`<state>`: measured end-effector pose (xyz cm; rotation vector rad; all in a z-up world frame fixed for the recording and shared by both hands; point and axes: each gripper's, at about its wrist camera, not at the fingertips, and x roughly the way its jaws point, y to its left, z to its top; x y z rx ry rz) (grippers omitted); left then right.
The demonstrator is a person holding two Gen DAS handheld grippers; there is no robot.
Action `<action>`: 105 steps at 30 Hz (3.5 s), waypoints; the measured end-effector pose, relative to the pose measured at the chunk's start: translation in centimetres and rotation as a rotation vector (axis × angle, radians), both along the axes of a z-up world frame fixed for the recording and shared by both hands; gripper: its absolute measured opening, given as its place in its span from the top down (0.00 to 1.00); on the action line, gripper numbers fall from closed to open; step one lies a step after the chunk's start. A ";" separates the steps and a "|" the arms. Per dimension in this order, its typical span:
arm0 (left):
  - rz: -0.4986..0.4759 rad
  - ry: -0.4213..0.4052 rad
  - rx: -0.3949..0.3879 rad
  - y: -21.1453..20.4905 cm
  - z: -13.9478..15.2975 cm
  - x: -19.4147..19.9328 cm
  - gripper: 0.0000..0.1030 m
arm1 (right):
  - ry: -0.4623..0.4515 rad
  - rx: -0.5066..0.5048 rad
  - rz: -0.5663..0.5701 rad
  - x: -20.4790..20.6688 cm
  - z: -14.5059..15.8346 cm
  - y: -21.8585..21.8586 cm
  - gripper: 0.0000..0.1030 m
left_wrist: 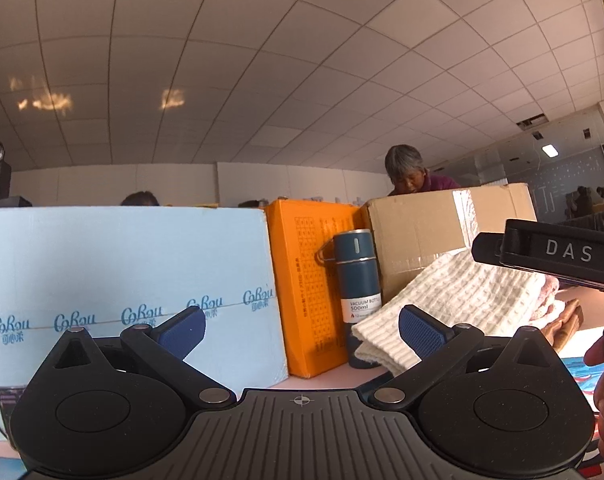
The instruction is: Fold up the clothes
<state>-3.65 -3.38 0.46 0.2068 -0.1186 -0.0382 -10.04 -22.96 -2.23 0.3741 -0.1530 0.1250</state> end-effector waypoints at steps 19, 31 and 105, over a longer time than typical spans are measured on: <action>0.229 0.042 0.127 3.3 2.3 -12.4 0.00 | -0.017 0.074 0.200 -1.7 -0.1 -0.8 0.00; 0.612 0.123 0.247 10.8 1.1 -25.8 0.00 | 0.253 0.034 0.689 -5.8 0.7 7.9 0.00; 0.766 0.305 -0.454 28.1 -1.8 -32.0 0.88 | 0.601 -0.518 1.225 -5.2 -1.5 39.2 0.02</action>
